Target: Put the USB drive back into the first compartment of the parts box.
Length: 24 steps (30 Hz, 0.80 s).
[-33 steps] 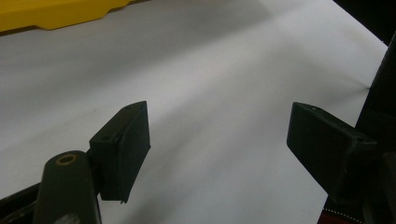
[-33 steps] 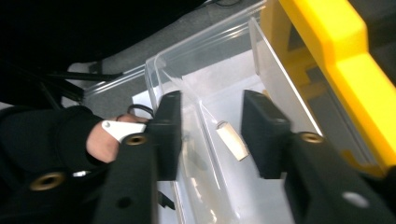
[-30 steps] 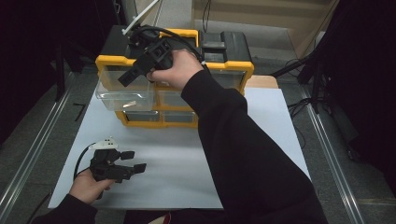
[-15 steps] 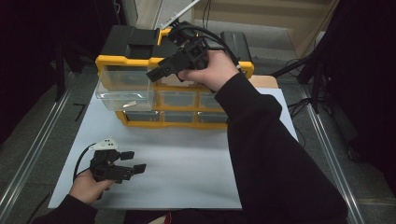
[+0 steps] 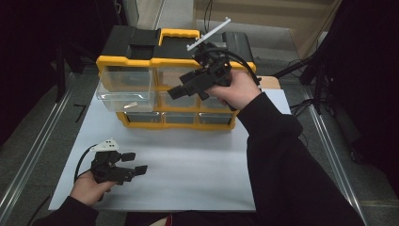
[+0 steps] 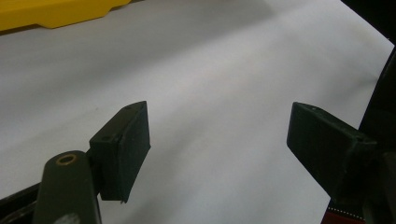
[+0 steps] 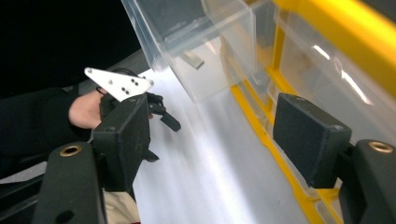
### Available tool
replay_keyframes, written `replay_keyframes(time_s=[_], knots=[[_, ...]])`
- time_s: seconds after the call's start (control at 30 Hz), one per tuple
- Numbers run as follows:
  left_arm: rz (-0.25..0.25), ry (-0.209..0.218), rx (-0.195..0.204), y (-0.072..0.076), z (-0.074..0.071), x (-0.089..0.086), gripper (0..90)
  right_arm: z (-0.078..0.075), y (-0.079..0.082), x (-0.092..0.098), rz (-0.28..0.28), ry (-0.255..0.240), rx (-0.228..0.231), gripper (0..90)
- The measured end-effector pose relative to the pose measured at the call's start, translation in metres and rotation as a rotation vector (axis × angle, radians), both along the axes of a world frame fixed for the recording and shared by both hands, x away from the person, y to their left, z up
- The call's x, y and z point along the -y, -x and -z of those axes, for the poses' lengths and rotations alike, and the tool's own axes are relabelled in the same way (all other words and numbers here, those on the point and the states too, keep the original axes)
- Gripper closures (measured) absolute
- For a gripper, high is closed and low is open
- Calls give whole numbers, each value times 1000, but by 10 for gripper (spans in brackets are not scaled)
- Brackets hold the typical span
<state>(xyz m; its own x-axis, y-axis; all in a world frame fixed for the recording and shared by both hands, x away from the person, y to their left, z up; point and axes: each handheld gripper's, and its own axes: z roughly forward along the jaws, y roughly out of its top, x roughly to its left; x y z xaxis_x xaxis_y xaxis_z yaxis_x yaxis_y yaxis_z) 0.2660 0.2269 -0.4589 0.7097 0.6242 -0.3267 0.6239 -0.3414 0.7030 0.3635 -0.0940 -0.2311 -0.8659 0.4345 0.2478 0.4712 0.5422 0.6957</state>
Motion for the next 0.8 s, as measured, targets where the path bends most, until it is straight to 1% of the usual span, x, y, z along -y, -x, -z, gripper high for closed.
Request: replay_keyframes(time_s=[0.1,0.4,0.43,0.5,0.57,0.63,0.7,0.73,0.8], knots=[[0,-1,0,0,0,0,225,11,5,4,-6,0,19,253],[6,-8,2,0,0,0,225,46,15,13,17,7,19,253],[5,-9,3,0,0,0,225,50,17,14,20,16,25,253],[4,-6,4,0,0,0,225,58,20,14,22,33,56,253],[4,-3,4,0,0,-1,225,66,23,16,20,32,53,253],[3,4,7,0,0,0,225,74,25,18,26,19,48,253],[5,-3,7,0,0,0,225,83,27,20,33,6,39,253],[4,-11,7,0,0,0,225,88,28,22,37,7,32,253],[5,-9,5,1,1,0,225,98,29,24,35,9,24,253]])
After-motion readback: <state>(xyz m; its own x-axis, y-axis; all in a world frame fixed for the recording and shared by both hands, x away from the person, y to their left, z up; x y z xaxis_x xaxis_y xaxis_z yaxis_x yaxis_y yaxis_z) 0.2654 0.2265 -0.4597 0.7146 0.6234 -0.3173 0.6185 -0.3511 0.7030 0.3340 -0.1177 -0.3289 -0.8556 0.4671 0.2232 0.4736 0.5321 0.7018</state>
